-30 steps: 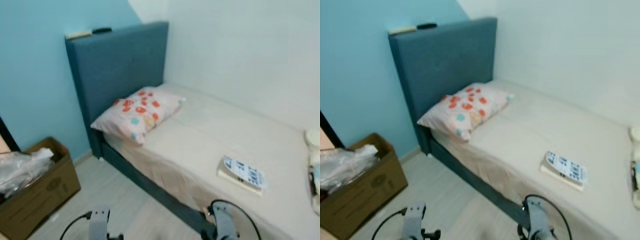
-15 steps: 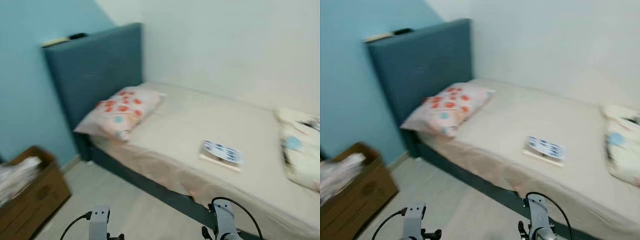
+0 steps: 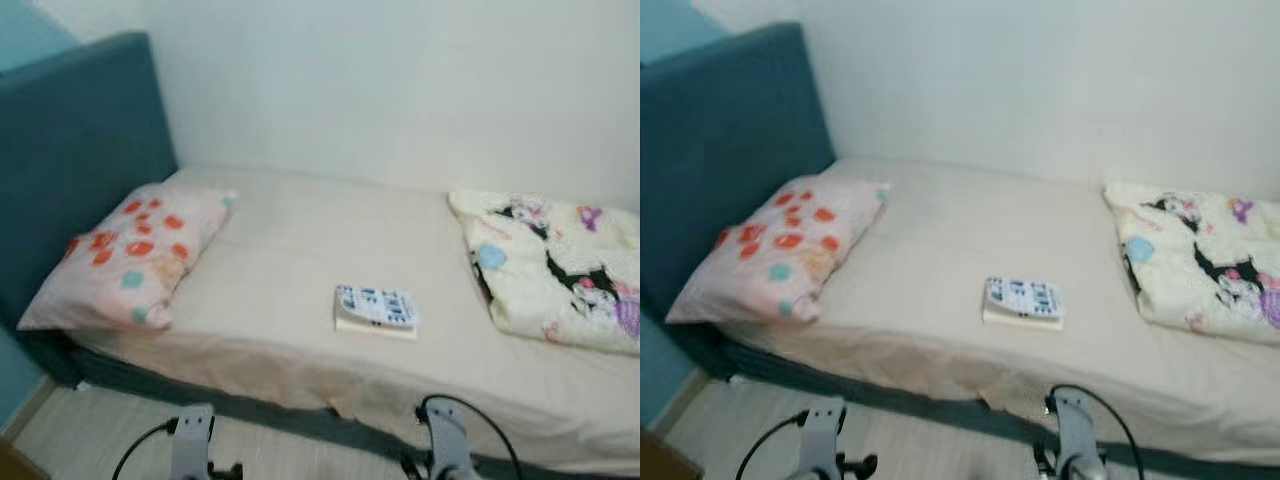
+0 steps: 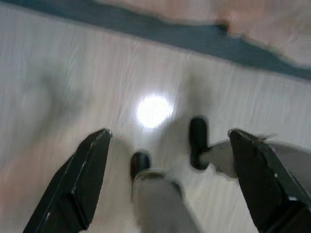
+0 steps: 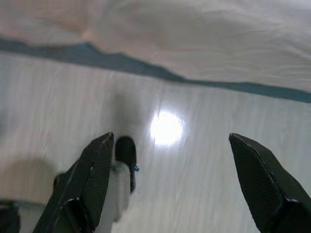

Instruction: Clean up the room

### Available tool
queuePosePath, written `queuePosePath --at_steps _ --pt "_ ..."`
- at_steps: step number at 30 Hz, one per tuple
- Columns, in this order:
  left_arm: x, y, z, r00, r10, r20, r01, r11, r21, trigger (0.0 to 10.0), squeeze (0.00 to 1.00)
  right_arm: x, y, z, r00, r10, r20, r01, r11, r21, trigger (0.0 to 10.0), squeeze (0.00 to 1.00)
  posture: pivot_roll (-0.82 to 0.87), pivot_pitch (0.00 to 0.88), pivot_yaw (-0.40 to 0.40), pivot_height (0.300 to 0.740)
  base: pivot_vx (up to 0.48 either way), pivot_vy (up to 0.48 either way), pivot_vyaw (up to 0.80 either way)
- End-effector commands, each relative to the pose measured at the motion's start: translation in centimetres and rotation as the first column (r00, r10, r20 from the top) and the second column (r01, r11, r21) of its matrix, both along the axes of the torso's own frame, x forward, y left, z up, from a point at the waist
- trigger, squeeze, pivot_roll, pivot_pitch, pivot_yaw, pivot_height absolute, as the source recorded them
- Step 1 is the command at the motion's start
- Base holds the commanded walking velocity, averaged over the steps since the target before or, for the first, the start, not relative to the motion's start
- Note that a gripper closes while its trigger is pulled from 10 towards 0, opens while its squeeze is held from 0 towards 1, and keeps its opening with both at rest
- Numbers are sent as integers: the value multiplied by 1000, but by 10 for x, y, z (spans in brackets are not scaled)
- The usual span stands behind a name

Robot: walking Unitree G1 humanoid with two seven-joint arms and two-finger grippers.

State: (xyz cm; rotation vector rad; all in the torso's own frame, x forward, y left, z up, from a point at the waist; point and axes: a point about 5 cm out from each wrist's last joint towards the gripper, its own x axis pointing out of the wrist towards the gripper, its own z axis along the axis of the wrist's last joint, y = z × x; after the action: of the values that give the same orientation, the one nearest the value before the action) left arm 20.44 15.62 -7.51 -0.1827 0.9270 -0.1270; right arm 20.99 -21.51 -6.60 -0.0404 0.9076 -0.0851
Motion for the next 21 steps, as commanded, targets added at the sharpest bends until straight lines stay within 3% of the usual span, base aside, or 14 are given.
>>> queuePosePath --at_steps 1,7,12,19,21 --pt "-6 3 -3 1000 -1 -22 1 1000 6 10000 0 4 5 1 1000 -4 23 4 1000 23 10000 0 49 0 -22 723 349 0 0" --pt "-7 3 -4 1000 -2 -25 2 1000 3 10000 0 5 5 2 999 -9 32 8 1000 29 10000 0 49 0 -21 723 347 0 -140" --pt "-7 3 -4 1000 11 -24 -11 1000 9 10000 0 4 5 2 1000 -12 25 11 1000 28 10000 0 47 0 -22 723 311 0 -763" --pt "-7 5 -4 999 30 -26 -30 999 17 10000 0 6 3 3 998 -38 40 37 999 37 10000 0 46 0 -20 723 0 0 -761" --pt "-8 5 -4 999 25 -31 -25 1000 3 10000 0 10 2 6 996 -53 67 49 998 50 10000 0 44 0 -21 723 0 0 0"
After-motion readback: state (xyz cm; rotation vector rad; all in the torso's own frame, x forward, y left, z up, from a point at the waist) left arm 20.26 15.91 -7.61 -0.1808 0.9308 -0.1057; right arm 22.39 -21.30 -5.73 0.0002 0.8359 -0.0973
